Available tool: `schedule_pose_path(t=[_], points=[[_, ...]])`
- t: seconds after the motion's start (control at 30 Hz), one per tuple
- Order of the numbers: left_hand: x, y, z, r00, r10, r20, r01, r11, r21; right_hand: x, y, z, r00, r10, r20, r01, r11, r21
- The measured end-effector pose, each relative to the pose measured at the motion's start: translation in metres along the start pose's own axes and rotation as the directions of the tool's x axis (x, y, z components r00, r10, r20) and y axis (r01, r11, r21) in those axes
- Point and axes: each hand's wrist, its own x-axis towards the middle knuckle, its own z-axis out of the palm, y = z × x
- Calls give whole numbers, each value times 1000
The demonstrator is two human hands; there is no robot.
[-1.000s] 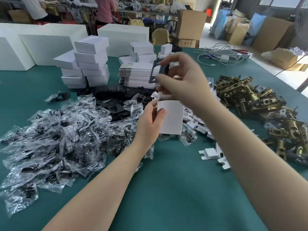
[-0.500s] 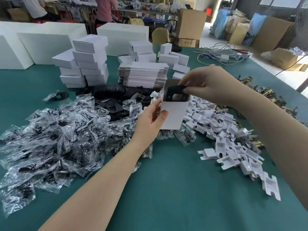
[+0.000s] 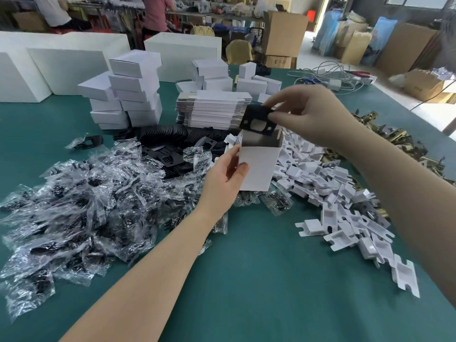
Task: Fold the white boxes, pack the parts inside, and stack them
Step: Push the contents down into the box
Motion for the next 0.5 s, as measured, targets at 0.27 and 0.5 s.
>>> schedule_pose_path(t=[0.27, 0.5], points=[[-1, -1, 1, 1000, -6, -14, 6, 1000, 15, 6, 10, 1, 965, 28, 262, 7, 991, -131], [0, -1, 1, 1000, -18, -19, 19, 999, 33, 12, 16, 4, 919, 82, 387, -52, 995, -88]])
